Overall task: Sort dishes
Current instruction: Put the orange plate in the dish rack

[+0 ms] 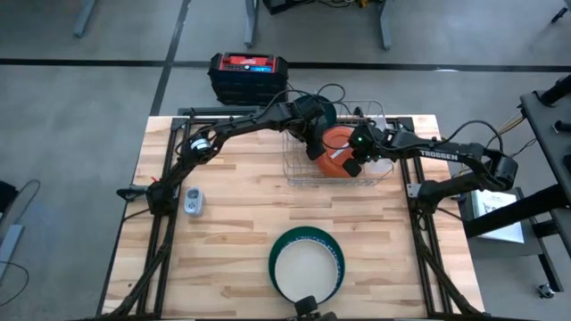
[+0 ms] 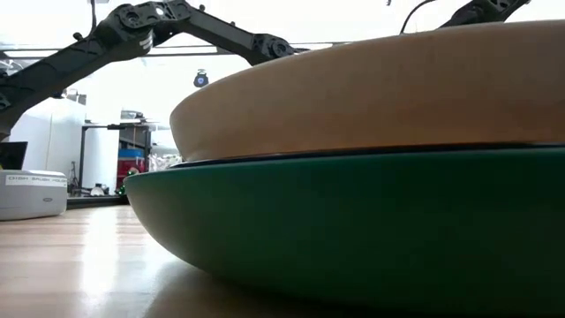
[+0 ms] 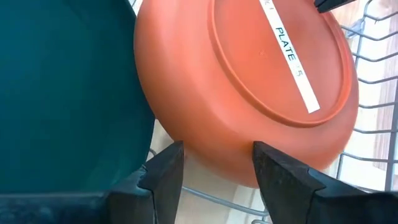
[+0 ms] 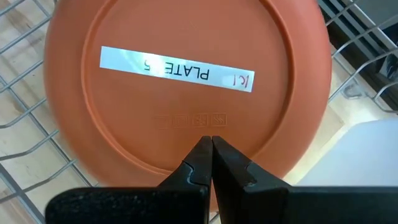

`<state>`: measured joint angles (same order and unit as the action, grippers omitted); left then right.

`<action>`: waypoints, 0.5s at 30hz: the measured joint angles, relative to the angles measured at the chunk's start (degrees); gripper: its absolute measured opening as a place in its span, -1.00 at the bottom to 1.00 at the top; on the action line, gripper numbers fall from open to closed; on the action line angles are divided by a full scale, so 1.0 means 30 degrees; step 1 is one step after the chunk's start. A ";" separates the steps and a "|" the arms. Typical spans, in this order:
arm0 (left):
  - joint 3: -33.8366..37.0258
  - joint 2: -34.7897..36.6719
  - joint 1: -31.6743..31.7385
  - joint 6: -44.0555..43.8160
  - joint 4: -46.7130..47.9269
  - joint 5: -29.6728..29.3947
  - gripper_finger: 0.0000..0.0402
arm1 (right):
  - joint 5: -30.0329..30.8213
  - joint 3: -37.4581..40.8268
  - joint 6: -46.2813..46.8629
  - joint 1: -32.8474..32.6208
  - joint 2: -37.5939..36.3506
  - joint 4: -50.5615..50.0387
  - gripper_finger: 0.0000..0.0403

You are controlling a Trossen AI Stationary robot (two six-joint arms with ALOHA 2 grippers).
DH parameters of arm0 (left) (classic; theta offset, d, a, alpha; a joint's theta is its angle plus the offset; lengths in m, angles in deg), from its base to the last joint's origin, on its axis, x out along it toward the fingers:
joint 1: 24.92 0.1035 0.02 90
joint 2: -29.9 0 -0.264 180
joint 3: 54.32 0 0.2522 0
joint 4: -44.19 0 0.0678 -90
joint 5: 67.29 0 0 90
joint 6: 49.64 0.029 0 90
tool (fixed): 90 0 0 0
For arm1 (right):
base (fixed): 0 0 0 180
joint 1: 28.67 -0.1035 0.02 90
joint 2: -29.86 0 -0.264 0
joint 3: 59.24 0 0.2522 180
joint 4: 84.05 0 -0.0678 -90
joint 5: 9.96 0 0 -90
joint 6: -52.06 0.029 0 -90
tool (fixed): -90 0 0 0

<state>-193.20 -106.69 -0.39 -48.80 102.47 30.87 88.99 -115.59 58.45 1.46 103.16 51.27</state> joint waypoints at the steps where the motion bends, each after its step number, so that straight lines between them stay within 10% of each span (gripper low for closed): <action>1: 0.0000 0.0000 0.0000 -0.0011 0.0011 0.0001 -0.10 | 0.0003 0.0000 0.0007 0.0000 0.0000 0.0000 -1.00; 15: 0.0000 0.0000 0.0001 0.0481 -0.0598 0.3040 -0.10 | -0.1596 0.0350 -0.0474 0.0014 -0.0015 0.2179 -1.00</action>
<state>-193.20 -106.69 -0.39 -47.36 100.68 39.99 84.20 -114.54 57.03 1.51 103.11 57.81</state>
